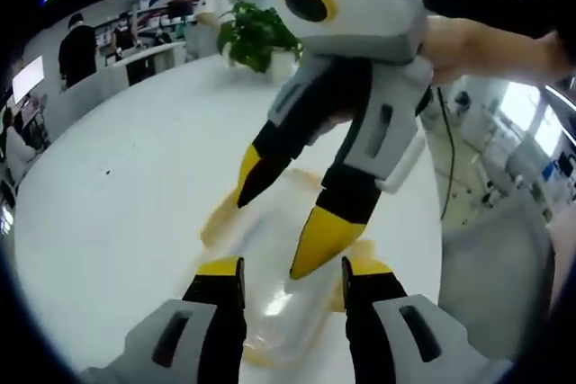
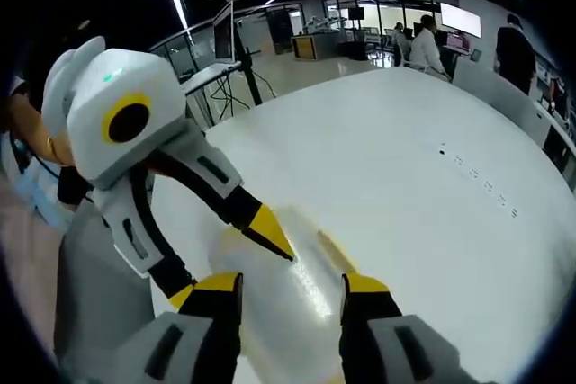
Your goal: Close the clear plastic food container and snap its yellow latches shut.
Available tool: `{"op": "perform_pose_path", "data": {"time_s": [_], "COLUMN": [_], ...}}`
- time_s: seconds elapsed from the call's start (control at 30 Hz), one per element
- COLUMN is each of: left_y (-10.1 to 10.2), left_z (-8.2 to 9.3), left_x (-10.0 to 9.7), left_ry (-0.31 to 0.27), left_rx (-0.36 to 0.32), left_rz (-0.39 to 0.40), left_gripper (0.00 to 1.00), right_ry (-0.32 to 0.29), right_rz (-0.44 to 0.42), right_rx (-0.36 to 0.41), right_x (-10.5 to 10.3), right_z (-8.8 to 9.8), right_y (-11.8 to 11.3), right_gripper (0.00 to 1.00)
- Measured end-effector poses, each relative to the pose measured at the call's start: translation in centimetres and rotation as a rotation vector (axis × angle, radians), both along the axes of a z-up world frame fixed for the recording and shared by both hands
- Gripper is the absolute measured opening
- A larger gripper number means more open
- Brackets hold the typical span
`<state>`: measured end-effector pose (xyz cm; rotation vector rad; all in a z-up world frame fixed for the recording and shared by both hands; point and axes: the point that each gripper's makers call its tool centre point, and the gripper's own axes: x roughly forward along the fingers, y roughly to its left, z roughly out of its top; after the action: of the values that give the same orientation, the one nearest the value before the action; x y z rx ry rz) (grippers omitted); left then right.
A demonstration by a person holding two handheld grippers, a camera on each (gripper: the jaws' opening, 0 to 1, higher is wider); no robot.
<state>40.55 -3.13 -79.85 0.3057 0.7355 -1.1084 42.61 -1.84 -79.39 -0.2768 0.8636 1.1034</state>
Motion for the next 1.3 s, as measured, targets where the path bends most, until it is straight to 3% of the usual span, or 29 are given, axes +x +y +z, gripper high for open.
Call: {"op": "perform_pose_path", "data": {"time_s": [0.67, 0.87, 1.13, 1.3], "left_y": [-0.8, -1.0, -0.9, -0.9], "left_z": [-0.3, -0.7, -1.1, -1.2], "left_x": [-0.6, -0.9, -1.0, -0.8], "left_ry": [-0.061, -0.116, -0.197, -0.213], "left_rx": [0.014, 0.055, 0.115, 0.118], "left_rz": [-0.068, -0.123, -0.18, -0.182], "left_gripper": [0.41, 0.47, 0.49, 0.48], "right_ry": [-0.031, -0.014, -0.059, -0.098], "right_rz": [0.059, 0.064, 0.114, 0.128], "right_rx": [-0.071, -0.051, -0.095, -0.11], "right_x": [0.3, 0.4, 0.6, 1.3], "right_z": [-0.9, -0.8, -1.1, -0.8], "right_y": [-0.5, -0.2, -0.2, -0.3], "right_gripper": [0.42, 0.44, 0.44, 0.45]}}
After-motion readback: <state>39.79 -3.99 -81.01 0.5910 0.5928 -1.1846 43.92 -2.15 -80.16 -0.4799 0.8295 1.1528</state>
